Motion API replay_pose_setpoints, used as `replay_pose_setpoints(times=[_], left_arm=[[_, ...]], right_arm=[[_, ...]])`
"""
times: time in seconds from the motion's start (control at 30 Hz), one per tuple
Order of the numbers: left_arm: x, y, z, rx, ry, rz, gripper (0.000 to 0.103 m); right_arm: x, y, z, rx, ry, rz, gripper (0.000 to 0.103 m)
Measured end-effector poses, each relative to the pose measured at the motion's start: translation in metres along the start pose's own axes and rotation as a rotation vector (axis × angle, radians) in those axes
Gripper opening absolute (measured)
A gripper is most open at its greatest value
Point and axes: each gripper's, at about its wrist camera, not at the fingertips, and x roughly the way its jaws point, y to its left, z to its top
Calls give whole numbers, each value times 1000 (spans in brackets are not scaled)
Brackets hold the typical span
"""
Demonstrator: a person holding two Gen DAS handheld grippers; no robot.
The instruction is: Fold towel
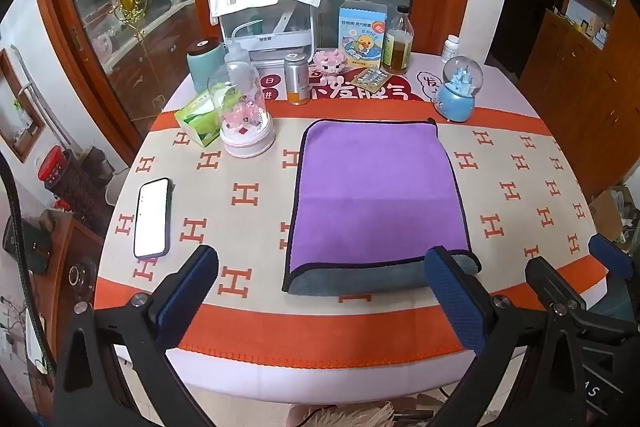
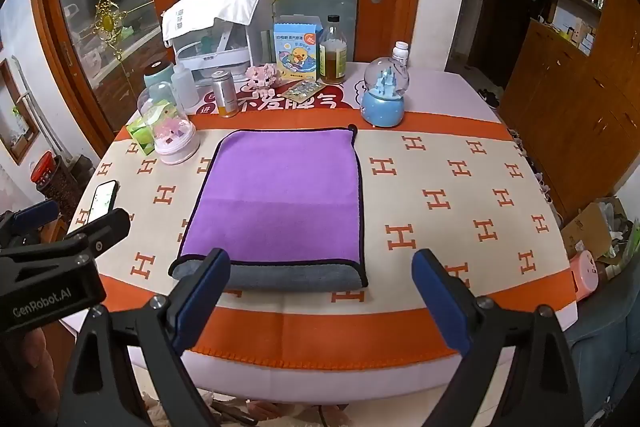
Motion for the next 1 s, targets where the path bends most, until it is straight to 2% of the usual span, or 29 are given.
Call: replay_pose_setpoints(times=[0.67,1.0], left_arm=[[-1,-5,-1,-2,14,-17,102],[-2,-3,2,10,-18,-30,102]], right_arm=[[-1,-1,2,-2,-7,12,93],[-1,-2,5,2,-11,12,93]])
